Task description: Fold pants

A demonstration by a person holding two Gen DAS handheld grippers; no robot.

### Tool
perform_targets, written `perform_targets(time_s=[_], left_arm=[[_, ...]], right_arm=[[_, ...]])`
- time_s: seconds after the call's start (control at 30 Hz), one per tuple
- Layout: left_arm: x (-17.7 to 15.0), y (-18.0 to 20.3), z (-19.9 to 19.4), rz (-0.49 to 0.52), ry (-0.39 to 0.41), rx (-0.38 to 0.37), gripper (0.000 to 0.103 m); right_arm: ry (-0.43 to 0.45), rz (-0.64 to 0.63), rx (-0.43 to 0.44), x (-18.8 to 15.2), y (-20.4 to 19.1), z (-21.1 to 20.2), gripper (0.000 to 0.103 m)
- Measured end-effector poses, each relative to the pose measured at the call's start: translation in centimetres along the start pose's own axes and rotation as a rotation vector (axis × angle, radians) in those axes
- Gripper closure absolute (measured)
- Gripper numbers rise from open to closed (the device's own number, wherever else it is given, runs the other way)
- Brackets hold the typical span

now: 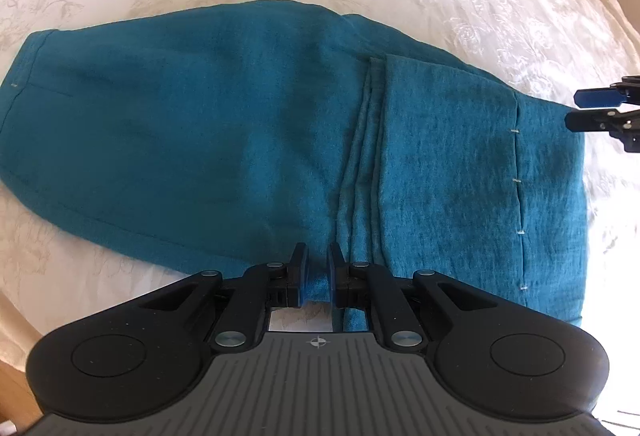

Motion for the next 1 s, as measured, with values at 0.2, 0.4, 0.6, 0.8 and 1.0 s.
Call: perform_targets(time_s=[0.2, 0.4, 0.6, 0.8, 1.0], left_arm=[[-1.0, -0.3, -0.8, -0.124, -0.023, 0.047, 0.092], [-1.9, -0.4, -1.0, -0.194, -0.05, 0.083, 0.092], [-1.7, 0.1, -1.1, -0.217, -0.056, 0.102, 0.092], [-0.7, 1.6, -0.9, -0.188, -0.034, 0.098, 0.092], [-0.2, 3.4, -1.3, -0.125, -0.012, 0.073, 0.092]], right_arm=[[-0.147, -0.134, 0.127, 0.7, 1.3, 1.7, 0.047], [-0.241, -0.165, 0.236, 0.8, 2.7, 3.4, 0.049], [-0.255, -0.178, 0.329, 0.1, 2.6, 2.7, 0.093], [-0.183, -0.079, 0.24, -1.2, 5.0, 1.9, 0.093], [-0.097, 0.003, 0.193, -1.4, 4.8, 1.6, 0.069]])
Point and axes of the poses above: each gripper's, at about its wrist camera, not at the fingertips, and z roughly the way its jaws point, y to its right, x to its top, the point moved 4 cm from there along z, roughly the way its jaws point, and after that the axes turned 15 degrees about x, right-handed, at the moved point
